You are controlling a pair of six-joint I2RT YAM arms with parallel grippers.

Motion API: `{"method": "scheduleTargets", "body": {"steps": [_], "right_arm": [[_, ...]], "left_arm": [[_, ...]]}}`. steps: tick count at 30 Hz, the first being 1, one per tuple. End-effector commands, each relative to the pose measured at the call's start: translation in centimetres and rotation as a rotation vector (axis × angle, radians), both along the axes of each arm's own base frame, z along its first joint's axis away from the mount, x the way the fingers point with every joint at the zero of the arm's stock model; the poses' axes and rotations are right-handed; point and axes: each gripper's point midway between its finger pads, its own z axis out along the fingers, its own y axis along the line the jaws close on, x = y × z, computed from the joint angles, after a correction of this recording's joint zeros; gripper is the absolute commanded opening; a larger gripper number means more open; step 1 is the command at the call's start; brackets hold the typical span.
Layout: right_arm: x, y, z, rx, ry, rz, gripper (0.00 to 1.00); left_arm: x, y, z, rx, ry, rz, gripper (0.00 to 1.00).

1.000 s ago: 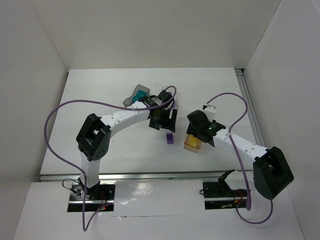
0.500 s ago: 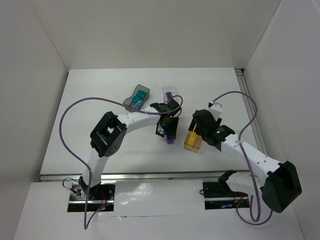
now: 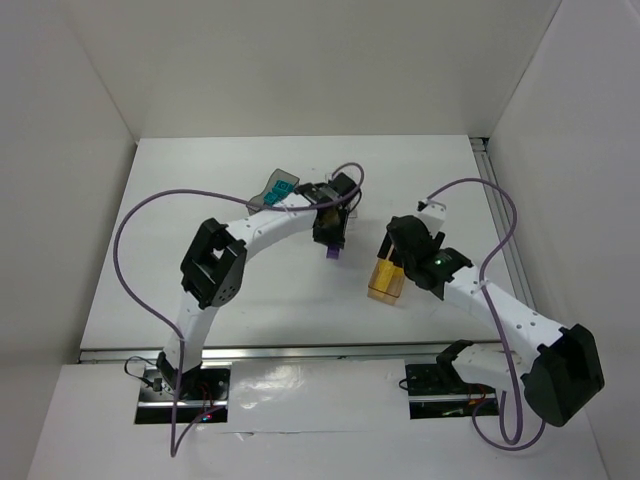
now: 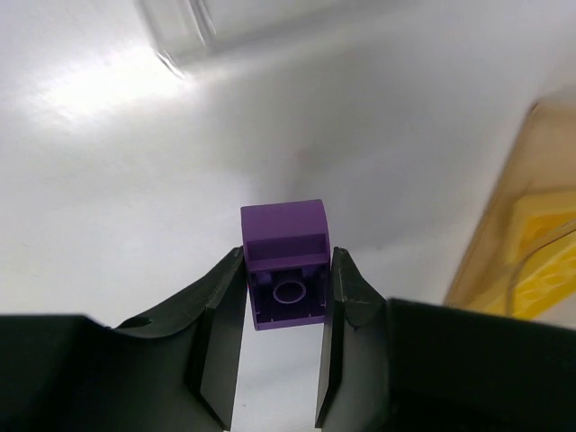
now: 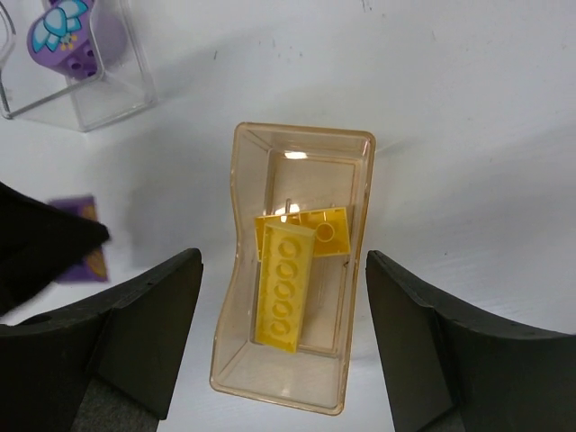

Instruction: Sort the legos into containers by color

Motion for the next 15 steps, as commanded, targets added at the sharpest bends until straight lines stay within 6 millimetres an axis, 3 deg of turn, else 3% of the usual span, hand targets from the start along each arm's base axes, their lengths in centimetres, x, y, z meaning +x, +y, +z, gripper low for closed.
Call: {"method": "scheduleTargets", "body": {"steps": [1,7,8,11,12,15], "right_arm": [[0.5,-0.9,3.0,-0.008,-0.06,-0.026,0.81],[0.2,-1.0,4.1,-0.004,-0.065,-0.025,0.81],[0.4,-1.0,4.6,-0.005,-0.074,-0.02,0.81],[0.4,-1.5,5.1,-0.015,-0.072,-0.037,0.81],[0.2,-1.8,5.0,-0.036,-0.063,-0.038,0.81],[0.2,-2.1,5.8,-0.049,-0.07,-0.041,0.81]], "left_arm": [[6.1,1.7,7.2,-0.044,-0.176,0.037,0.28],[11.3,1.3,10.2,-0.124,-0.254,0.058,0.28],[12.3,1.4,9.4,-0.136,-0.248,0.065,0.28],[14.4,0.8,10.0,-0.202,-0.27,0.065,0.28],[14.4,0.1,8.6,-0.216,-0.238,0.046,0.28],[15.8,-0.7,8.5,-0.258,-0.257,0.036,0.32]]}}
